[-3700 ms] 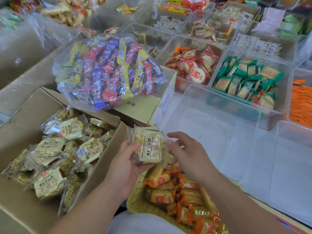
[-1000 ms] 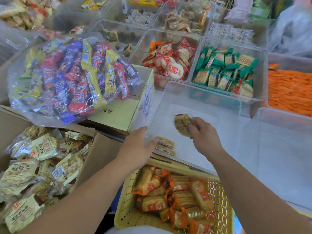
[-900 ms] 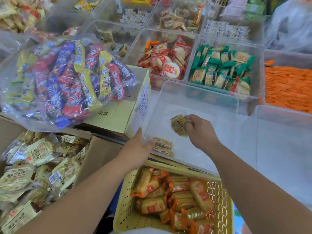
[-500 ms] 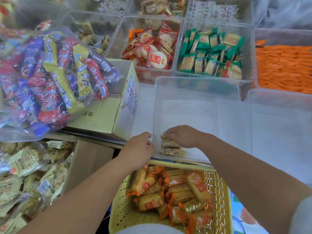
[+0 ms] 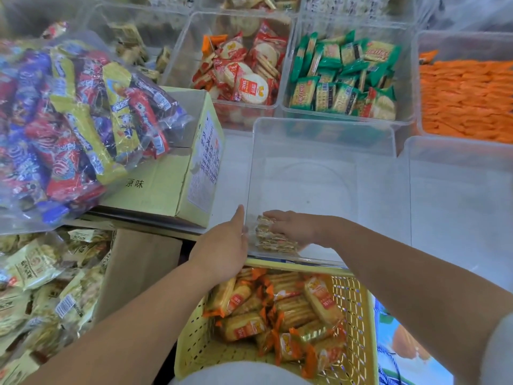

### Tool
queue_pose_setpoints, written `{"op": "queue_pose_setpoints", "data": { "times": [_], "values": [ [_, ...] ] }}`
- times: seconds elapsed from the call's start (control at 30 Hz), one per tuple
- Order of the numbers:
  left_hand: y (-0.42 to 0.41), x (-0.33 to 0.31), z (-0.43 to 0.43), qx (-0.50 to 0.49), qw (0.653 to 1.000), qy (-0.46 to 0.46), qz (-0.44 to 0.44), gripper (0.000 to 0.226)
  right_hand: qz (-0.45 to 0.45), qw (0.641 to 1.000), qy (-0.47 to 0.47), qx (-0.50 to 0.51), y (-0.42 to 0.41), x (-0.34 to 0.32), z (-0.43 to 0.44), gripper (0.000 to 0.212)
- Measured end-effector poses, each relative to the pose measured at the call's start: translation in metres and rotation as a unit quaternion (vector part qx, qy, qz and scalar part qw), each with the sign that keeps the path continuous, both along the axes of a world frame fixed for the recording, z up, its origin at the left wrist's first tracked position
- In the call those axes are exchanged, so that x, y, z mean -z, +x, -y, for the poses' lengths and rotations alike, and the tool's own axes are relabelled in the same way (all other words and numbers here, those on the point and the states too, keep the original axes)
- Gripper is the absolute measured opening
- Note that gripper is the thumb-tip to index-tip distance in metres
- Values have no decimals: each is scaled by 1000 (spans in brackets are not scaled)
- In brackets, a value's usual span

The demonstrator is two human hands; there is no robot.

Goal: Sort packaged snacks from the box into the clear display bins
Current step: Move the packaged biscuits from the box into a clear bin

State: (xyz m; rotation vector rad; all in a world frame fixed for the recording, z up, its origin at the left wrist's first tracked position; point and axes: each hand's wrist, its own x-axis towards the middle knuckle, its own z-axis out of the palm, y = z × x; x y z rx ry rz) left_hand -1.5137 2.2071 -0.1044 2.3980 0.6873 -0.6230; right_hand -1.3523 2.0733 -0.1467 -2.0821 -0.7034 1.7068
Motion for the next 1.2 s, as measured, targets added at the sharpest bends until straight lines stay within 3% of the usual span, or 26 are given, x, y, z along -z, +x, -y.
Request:
{"op": "queue_pose_setpoints", "data": {
  "times": [0.2, 0.4, 0.53, 0.67, 0.77, 0.9, 1.07, 1.2],
  "values": [
    [-3, -5, 0, -27, 999, -31, 18, 72, 76, 991, -18, -112, 0, -6, 0, 68],
    [-45, -46, 7, -106, 974, -41, 198, 61, 220, 967, -44, -119, -19, -37, 0, 65],
    [-111, -78, 4, -140, 949, -12, 283, 45, 275, 959, 66, -7, -61, -64, -4, 68],
    [-195, -95, -10, -226, 924, 30, 307, 36, 355, 906, 229, 14, -129, -92, -26, 71],
    [-259, -95, -34, -284, 915, 85, 273, 36, 344, 883, 316, -47, -190, -113, -52, 65],
    [-334, -87, -78, -328, 925, 132, 138, 51, 368, 837, 366, -174, -265, -119, -86, 57],
    [-390, -70, -142, -284, 954, 97, 25, 61, 354, 848, 314, -237, -330, -105, -117, 55],
    [-399, -45, -178, -202, 974, 49, -84, 73, 432, 832, 238, -253, -353, -94, -122, 59]
  ]
}}
